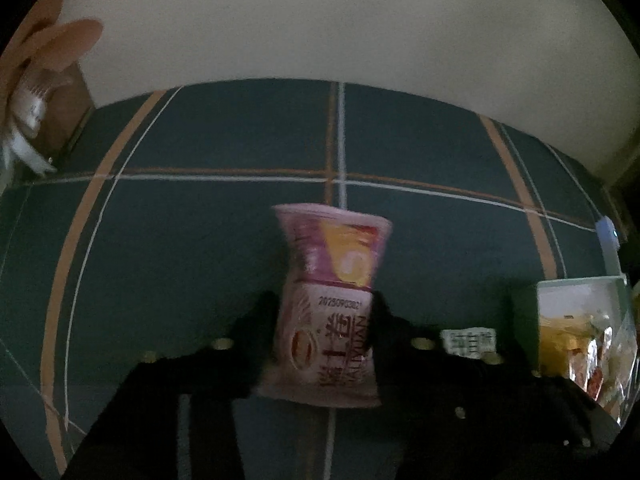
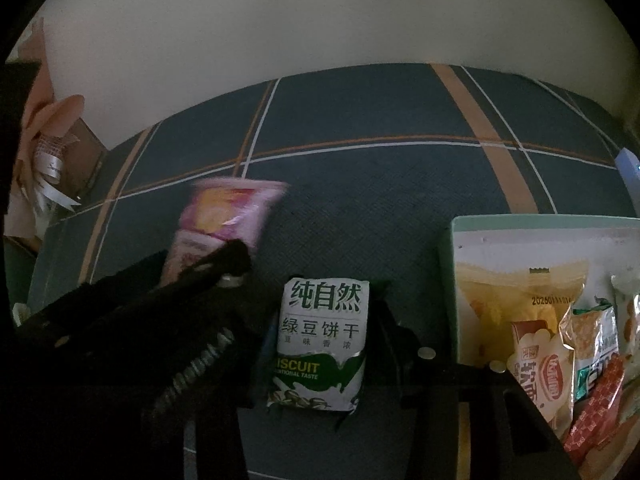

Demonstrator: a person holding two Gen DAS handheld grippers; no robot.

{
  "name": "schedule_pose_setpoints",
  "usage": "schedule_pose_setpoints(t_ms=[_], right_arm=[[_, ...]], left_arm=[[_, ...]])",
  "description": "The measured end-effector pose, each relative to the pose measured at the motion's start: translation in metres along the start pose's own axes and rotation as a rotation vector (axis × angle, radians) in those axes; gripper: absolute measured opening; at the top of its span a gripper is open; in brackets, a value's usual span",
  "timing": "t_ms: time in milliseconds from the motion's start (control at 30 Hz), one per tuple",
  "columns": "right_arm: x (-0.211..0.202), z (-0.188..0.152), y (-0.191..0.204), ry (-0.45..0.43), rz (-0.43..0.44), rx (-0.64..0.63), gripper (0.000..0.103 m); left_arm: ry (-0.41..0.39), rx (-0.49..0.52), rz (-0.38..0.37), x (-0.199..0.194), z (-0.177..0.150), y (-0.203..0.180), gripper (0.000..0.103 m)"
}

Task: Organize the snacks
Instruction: 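Grasp the pink-purple bag with the left gripper while the right grasps the biscuit pack, then carry the pink-purple bag and biscuit pack over the tray with both grippers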

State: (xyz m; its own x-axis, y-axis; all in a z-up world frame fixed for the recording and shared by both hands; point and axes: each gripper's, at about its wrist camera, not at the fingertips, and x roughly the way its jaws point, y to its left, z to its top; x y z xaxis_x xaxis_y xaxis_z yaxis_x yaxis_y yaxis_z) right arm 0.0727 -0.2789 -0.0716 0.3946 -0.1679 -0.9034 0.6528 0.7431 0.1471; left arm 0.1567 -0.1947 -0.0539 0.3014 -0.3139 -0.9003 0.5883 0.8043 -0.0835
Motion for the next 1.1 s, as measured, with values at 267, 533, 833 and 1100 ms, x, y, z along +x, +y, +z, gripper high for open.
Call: schedule_pose_setpoints(t_ms=[267, 533, 833, 1100], right_arm=[[-0.004, 0.002, 0.003, 0.0, 0.021, -0.006, 0.043], [-0.031, -0.001, 0.007, -0.017, 0.066, -0.011, 0.042], [-0.101, -0.004, -0.013, -0.065, 0.064, 0.03, 0.042], [-0.164, -0.014, -0.047, -0.118, 0.032, 0.074, 0.042]], left_arm=[[-0.031, -0.086, 0.011, -0.017, -0.002, 0.018, 0.038], [-0.079, -0.179, 0.015, -0.062, -0.006, 0.026, 0.038], [-0.107, -0.245, 0.0, -0.113, -0.008, 0.02, 0.038], [-0.121, -0.218, 0.0, -0.147, -0.027, -0.006, 0.038]])
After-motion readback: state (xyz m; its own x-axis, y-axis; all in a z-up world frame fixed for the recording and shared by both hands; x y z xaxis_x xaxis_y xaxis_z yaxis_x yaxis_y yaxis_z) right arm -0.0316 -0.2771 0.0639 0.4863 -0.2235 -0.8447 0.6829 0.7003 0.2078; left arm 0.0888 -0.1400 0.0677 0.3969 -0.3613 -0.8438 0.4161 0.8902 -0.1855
